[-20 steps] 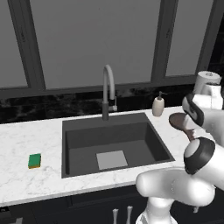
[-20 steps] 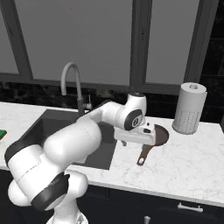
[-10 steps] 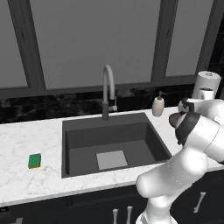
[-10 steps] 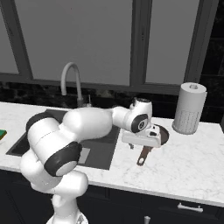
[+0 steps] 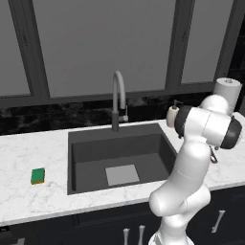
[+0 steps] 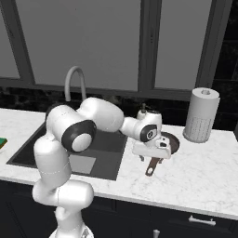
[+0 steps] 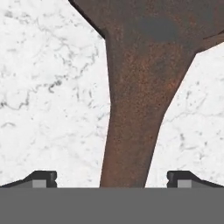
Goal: Pick the pan and sponge and place them into the sink. Then turn on the water.
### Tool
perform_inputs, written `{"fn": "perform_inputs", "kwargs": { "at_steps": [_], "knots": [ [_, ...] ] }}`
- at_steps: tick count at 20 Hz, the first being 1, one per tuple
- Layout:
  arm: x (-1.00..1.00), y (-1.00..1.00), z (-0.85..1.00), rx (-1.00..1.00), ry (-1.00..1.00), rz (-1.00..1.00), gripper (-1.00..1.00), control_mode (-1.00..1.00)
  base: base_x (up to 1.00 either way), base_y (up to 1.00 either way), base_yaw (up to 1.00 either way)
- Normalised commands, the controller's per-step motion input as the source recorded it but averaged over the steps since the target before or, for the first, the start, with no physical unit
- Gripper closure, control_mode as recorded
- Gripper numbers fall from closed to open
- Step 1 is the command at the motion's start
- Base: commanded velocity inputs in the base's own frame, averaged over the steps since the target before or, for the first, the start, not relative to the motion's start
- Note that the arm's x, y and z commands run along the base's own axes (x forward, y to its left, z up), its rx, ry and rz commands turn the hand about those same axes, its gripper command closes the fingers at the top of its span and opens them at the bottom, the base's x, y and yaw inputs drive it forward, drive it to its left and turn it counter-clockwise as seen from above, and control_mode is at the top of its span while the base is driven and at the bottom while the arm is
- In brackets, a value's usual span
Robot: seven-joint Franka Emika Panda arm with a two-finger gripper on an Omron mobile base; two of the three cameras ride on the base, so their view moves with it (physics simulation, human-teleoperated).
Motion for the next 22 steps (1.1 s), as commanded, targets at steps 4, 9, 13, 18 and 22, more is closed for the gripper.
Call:
{"fn": "perform_inputs", "kwargs": {
  "at_steps": [4,9,13,18,22],
  "knots": [
    [0.28,-0.39,-0.51,0.0,0.02,0.0,-1.0,-1.0,0.0,0.0,0.0],
    [0.24,-0.39,-0.45,0.0,0.02,0.0,-1.0,-1.0,0.0,0.0,0.0],
    [0.29,-0.04,-0.49,0.0,0.03,0.0,1.0,-1.0,0.0,0.0,0.0],
    [0.2,0.01,-0.49,0.0,0.03,-0.02,1.0,-1.0,0.0,0.0,0.0],
    [0.07,0.16,-0.34,-0.02,0.0,-0.04,1.0,-1.0,0.0,0.0,0.0]
  ]
}}
